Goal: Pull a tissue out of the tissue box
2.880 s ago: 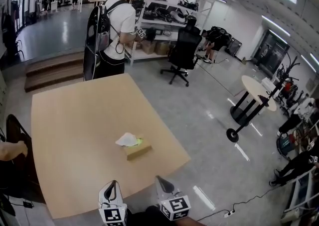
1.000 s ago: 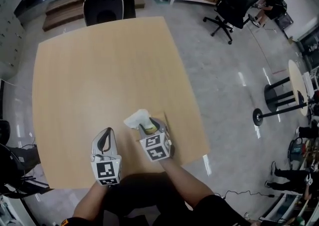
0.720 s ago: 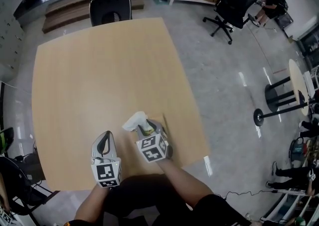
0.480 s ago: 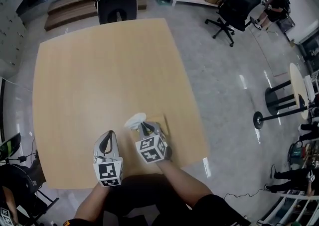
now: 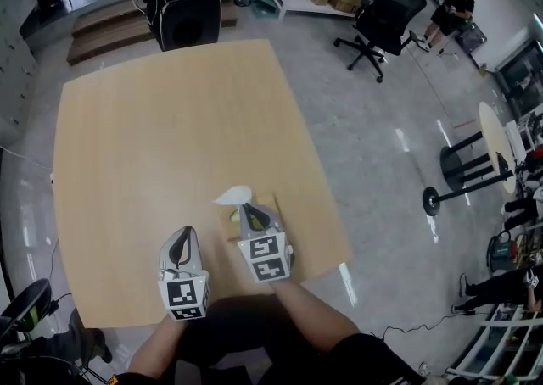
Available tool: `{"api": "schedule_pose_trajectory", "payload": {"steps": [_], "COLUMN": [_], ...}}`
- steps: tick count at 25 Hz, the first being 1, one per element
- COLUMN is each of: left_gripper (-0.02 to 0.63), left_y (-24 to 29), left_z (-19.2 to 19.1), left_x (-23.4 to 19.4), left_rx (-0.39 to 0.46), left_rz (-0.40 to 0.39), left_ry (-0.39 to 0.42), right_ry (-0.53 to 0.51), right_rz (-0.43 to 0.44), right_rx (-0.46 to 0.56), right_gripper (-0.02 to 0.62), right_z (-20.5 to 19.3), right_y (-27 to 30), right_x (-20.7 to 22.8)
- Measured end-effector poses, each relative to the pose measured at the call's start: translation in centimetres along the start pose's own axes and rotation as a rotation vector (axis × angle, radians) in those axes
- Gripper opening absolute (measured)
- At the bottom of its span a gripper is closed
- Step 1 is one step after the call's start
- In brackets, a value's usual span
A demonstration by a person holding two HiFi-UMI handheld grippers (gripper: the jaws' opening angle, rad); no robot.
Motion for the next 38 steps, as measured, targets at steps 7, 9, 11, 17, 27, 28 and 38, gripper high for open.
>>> {"api": "schedule_pose_trajectory", "payload": {"steps": [7, 9, 11, 17, 27, 28, 38], "left_gripper": [0.018, 0.018, 0.018, 0.018, 0.018, 0.018, 0.018], "left_y": [-3.1, -4.1, -5.1, -7.9, -10.1, -10.5, -12.4], "left_z": [0.4, 0.6, 0.4, -1.3, -2.8, -2.7, -2.4], "left_x": [0.4, 1.1, 1.7, 3.2, 6.2, 6.5, 11.2], "left_rx": [0.07, 0.079, 0.09, 0.087, 0.086, 0.09, 0.106], "left_rz": [-0.087, -0.116, -0.15, -0.23, -0.337, -0.343, -0.387], "left_ry": [0.017, 0.028, 0.041, 0.054, 0.046, 0.046, 0.059], "right_ry": [0.025, 0.035, 0.047, 0.074, 0.119, 0.123, 0.156], "right_rz": [-0.068, -0.082, -0.096, -0.132, -0.223, -0.232, -0.268], "right_rx": [0.094, 0.106, 0.115, 0.12, 0.108, 0.111, 0.148], "right_gripper": [0.0, 0.0, 0.0, 0.0, -0.002, -0.002, -0.002], "right_z": [0.2, -0.3, -1.1, -4.4, -7.7, -7.8, -10.5], "right_y": [-5.4, -7.1, -8.6, -12.4, -16.9, -17.4, -21.5], "right_x": [-2.3, -2.9, -3.8, -6.6, -7.2, -7.1, -5.3]}}
Point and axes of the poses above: the fingertips, and each gripper's own axes: y forward along the fingers, x to its right, z out of its top, the point moved 6 cm from there along -y, backward along the fingers, and after that the axes turned 1 degree about y, right-handed, at the moved point
